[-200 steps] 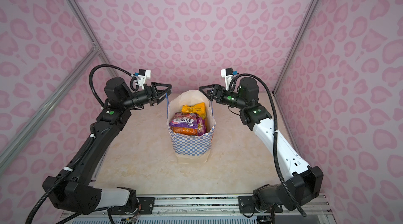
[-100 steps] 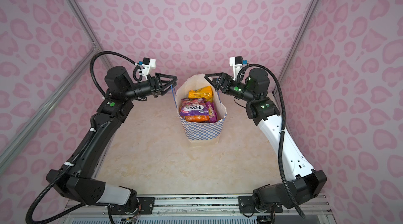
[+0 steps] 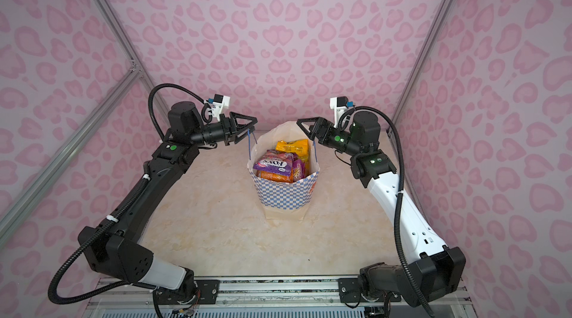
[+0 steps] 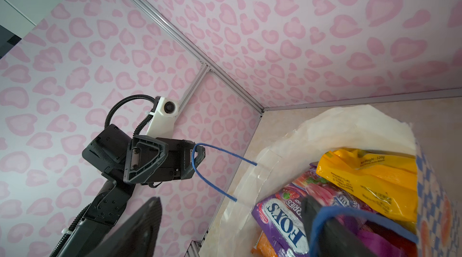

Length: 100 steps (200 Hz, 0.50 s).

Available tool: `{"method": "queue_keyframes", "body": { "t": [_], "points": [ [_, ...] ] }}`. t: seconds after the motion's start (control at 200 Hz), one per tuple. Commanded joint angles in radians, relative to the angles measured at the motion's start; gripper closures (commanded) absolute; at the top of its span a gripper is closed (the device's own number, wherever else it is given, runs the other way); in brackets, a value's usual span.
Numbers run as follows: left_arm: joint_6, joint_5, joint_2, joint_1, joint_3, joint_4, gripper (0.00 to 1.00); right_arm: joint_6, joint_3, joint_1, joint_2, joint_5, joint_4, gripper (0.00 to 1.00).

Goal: Place the snacks into the paper bag

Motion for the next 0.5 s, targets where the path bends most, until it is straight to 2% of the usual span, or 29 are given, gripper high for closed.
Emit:
{"method": "queue_keyframes", "body": {
  "t": [0.0,0.09,0.125,0.35,0.495],
  "points": [
    [0.029,-0.007,-0.002,0.003,-0.001,0.073,0.26,-0.023,-0.010,-0.004,-0.006,0.022,0.094,0.06],
    [0.034,-0.007,0.000,0.003,-0.002,0.062,0.03,-0.025,-0.012,-0.011,-0.007,0.035,0.076,0.03],
    [0.037,-0.007,0.000,0.003,-0.002,0.055,0.00,-0.028,-0.012,-0.012,-0.009,0.046,0.064,0.02],
    [0.074,-0.008,-0.024,0.004,-0.052,-0.027,0.02,-0.097,-0.008,-0.012,-0.064,0.162,-0.098,0.01],
    [0.145,-0.040,-0.058,0.015,-0.074,-0.142,0.02,-0.131,-0.026,0.001,-0.075,0.163,-0.177,0.01]
  ]
}}
